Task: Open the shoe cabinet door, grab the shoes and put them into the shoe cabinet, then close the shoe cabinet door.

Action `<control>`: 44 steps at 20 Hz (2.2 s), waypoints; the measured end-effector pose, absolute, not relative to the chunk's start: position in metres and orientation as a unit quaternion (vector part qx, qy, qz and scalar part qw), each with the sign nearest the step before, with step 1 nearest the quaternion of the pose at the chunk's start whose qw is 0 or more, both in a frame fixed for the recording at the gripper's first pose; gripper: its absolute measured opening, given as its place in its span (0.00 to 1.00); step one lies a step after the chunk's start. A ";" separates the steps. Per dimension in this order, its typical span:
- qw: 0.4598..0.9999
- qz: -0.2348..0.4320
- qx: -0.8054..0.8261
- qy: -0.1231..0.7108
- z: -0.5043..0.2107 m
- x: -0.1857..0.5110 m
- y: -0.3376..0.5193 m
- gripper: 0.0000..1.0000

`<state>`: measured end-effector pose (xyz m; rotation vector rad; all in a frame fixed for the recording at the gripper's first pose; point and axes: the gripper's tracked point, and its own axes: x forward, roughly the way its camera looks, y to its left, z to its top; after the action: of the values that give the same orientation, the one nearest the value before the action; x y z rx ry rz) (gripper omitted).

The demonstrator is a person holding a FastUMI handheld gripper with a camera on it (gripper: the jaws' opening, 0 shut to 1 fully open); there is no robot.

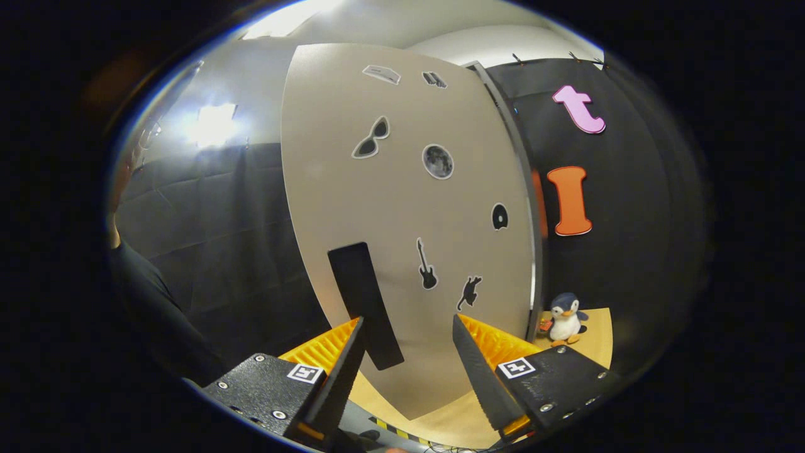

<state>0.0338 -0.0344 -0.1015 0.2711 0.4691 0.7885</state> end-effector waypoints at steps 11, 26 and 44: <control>0.857 0.437 0.133 0.238 -0.118 0.048 0.072 0.88; 0.893 0.365 0.128 0.232 -0.134 0.101 0.109 0.88; 0.924 0.287 0.103 0.230 -0.135 0.125 0.126 0.88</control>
<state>0.1254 0.1262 -0.1352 0.2121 0.4722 0.5889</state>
